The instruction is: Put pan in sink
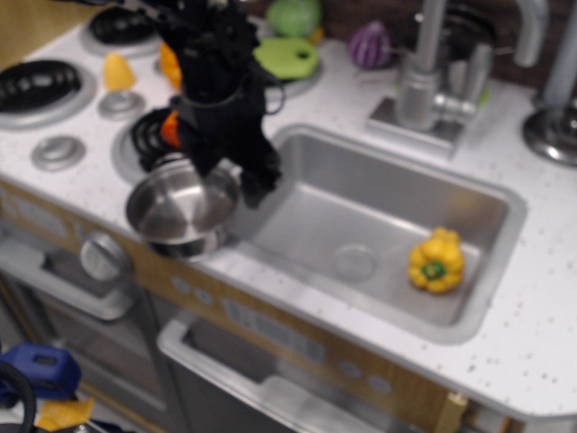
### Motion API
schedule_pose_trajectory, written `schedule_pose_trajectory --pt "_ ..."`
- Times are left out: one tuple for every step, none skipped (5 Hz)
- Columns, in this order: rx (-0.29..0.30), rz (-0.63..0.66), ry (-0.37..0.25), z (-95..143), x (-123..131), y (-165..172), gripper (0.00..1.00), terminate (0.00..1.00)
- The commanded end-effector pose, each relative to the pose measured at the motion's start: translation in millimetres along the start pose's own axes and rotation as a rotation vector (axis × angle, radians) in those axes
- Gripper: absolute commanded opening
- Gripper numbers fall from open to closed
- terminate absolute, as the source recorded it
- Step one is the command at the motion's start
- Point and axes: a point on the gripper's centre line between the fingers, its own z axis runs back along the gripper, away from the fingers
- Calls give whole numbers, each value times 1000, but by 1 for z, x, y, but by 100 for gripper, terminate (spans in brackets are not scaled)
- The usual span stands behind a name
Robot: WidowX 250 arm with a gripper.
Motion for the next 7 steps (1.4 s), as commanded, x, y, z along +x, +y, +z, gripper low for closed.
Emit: schedule_pose_trajectory --pt "-27 64 -17 -5 3 15 100 0" --pt "-15 90 -23 -14 3 16 100 0" --pt "11 85 -38 -26 2 21 100 0" --pt "16 87 -36 -31 1 22 100 0" --pt "13 104 -39 -35 -1 23 100 0" --pt "8 120 -32 -39 0 23 100 0" --pt "-9 138 -20 -40 1 21 0 0"
